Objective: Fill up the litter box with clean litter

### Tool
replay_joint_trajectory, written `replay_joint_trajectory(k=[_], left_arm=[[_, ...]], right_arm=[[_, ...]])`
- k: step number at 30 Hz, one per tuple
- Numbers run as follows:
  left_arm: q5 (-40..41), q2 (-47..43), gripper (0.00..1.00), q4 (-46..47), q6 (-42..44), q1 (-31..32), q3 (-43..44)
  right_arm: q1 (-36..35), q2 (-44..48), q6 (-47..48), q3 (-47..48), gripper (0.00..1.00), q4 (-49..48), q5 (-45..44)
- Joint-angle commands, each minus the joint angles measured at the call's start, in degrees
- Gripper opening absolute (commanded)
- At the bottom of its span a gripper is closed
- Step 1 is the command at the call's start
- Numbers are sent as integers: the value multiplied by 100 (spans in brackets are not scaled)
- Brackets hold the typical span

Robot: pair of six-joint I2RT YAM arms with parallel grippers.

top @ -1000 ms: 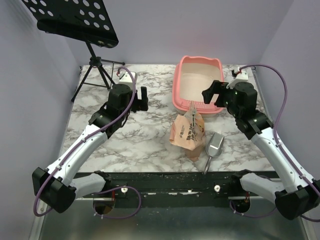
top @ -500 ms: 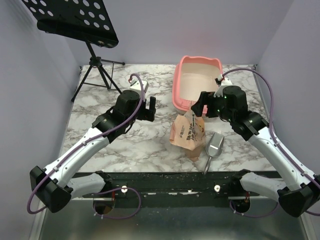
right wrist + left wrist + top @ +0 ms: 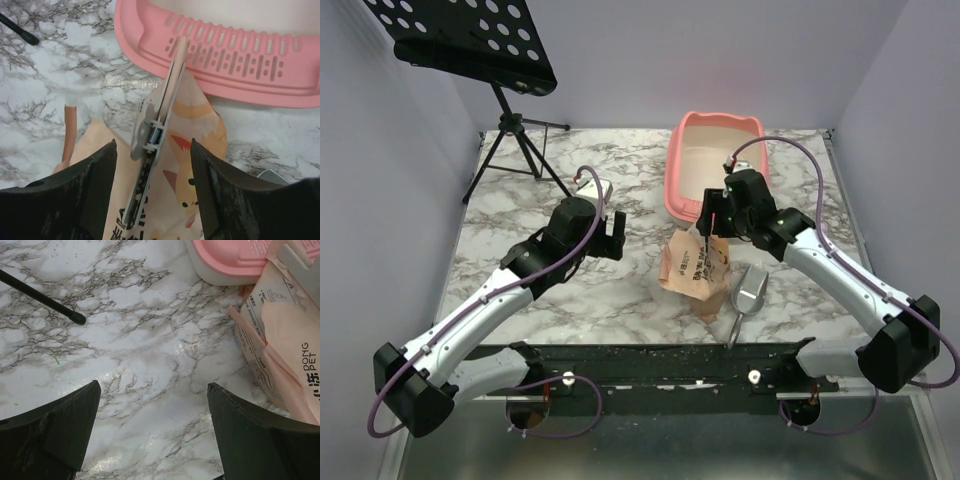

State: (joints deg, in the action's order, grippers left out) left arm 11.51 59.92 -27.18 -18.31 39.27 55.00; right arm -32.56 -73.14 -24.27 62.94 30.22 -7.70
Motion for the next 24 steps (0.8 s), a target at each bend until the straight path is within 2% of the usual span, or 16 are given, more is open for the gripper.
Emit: replay_joint_trajectory(k=[1, 4, 10, 12, 13, 19, 24], left_arm=[[-131, -165, 95, 28, -59, 37, -121], [-114, -147, 95, -33, -15, 46, -77], [-307, -174, 95, -7, -15, 37, -121], [-298, -174, 96, -16, -15, 37, -121], [-298, -191, 96, -7, -6, 46, -121], [-263, -226, 95, -7, -6, 46, -139], [-272, -226, 96, -15, -33, 37, -165]], right_arm=[[-14, -384, -165, 421, 64, 169, -276], [-23, -543, -227, 518, 58, 177, -293], [-23, -631, -227, 588, 33, 326, -390], [-23, -640, -227, 579, 19, 406, -416], [-23, -640, -227, 579, 2, 450, -433], [-23, -324, -324, 562, 1, 503, -723], [-14, 159, -219, 930, 1, 774, -1153]])
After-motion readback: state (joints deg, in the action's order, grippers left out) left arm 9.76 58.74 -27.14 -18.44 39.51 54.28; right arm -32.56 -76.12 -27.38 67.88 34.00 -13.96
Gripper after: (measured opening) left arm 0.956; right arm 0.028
